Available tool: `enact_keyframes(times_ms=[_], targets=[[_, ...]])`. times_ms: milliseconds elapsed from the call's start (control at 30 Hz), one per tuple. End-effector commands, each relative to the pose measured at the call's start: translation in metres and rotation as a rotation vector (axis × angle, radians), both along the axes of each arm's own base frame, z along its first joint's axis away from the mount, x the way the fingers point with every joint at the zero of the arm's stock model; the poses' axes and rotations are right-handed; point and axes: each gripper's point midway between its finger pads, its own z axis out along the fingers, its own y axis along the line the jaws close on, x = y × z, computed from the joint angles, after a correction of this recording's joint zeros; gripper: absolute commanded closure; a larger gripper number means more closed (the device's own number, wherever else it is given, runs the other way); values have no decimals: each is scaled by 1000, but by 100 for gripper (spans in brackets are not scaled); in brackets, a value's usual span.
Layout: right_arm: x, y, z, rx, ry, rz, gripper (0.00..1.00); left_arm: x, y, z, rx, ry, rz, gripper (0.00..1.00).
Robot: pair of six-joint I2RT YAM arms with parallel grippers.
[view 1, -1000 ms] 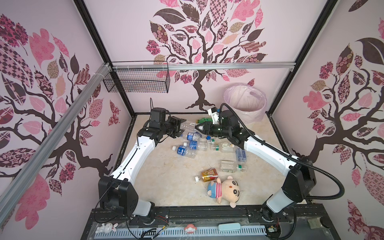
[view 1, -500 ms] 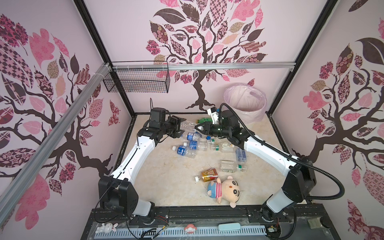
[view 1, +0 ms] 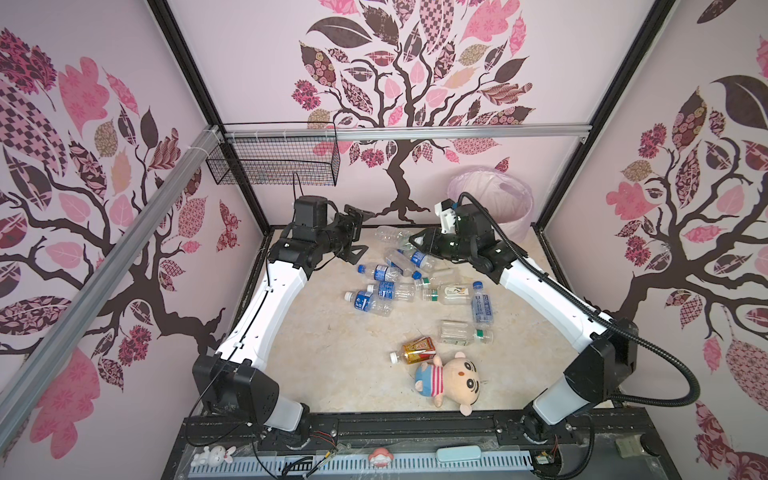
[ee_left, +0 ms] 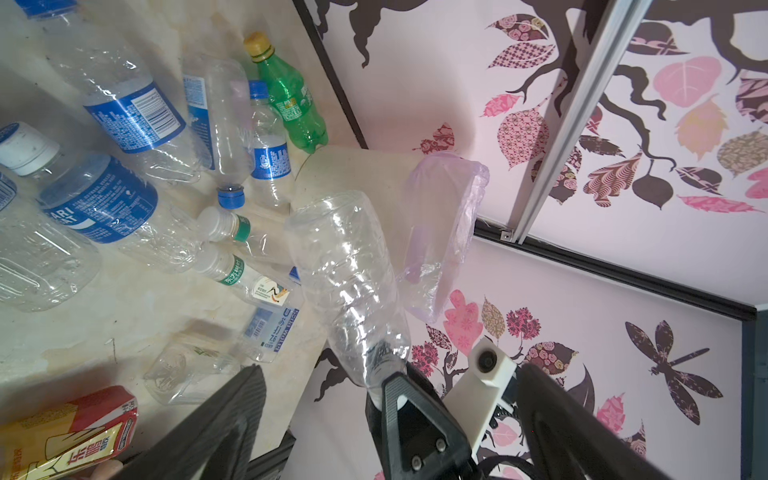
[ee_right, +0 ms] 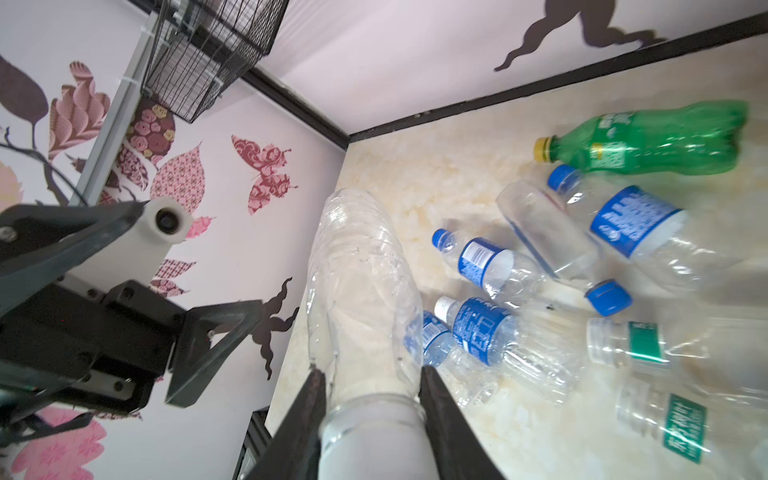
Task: Throw the plastic bottles in the bin
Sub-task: 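Carry the clear bottle with the right gripper over the bin and release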
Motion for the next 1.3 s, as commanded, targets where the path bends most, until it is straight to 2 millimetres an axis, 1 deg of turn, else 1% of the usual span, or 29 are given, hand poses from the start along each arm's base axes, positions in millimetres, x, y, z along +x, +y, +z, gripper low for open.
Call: enact_keyframes(times_ms=[0,167,300,467,500,533,600,633,667,700,733,767,800,867,900,933,967,1000,1033,1100,1133,1200,1267], targets=[[-5,-37,63,-6,-128,-96,78,0,3,13,74,-49,-19,3],[1,-77,112,-46,-233,-214,78,-5,2,30,92,-91,-40,3],[2,-110,156,-64,-324,-310,78,-9,-7,55,90,-162,-62,3],[-7,-146,210,-119,-456,-450,77,-11,-33,86,78,-254,-115,3],[-10,-155,221,-128,-480,-490,77,-12,-40,94,77,-279,-132,3],[-13,-165,233,-138,-505,-536,76,-15,-47,107,73,-316,-149,3],[-17,-176,248,-156,-547,-587,74,-17,-60,118,80,-354,-180,3],[-21,-182,260,-159,-577,-613,74,-20,-66,124,85,-376,-198,3],[-22,-186,264,-165,-593,-635,73,-21,-71,127,90,-390,-211,3],[-20,-190,263,-180,-598,-659,73,-21,-74,130,99,-400,-221,3],[-15,-194,259,-195,-593,-680,72,-23,-75,132,108,-407,-228,3],[-5,-196,246,-208,-566,-685,71,-23,-75,132,114,-408,-230,3],[9,-201,228,-207,-516,-688,70,-24,-75,132,120,-410,-231,3],[38,-213,181,-203,-381,-701,64,-26,-72,129,136,-408,-228,3],[54,-219,150,-200,-291,-708,63,-28,-71,128,142,-408,-225,3],[67,-225,124,-189,-205,-702,59,-29,-69,125,148,-406,-221,3],[76,-229,106,-180,-138,-693,50,-31,-68,123,150,-403,-220,3],[81,-233,96,-164,-83,-688,35,-32,-66,121,153,-398,-216,3],[83,-232,95,-164,-62,-678,22,-33,-64,120,160,-397,-213,3],[82,-226,110,-146,-104,-636,3,-36,-62,117,181,-401,-213,3],[80,-223,117,-132,-131,-621,1,-37,-60,116,193,-403,-207,3],[74,-222,130,-103,-176,-618,0,-37,-55,110,222,-402,-198,3],[69,-219,134,-90,-180,-601,1,-38,-51,105,249,-396,-185,3]])
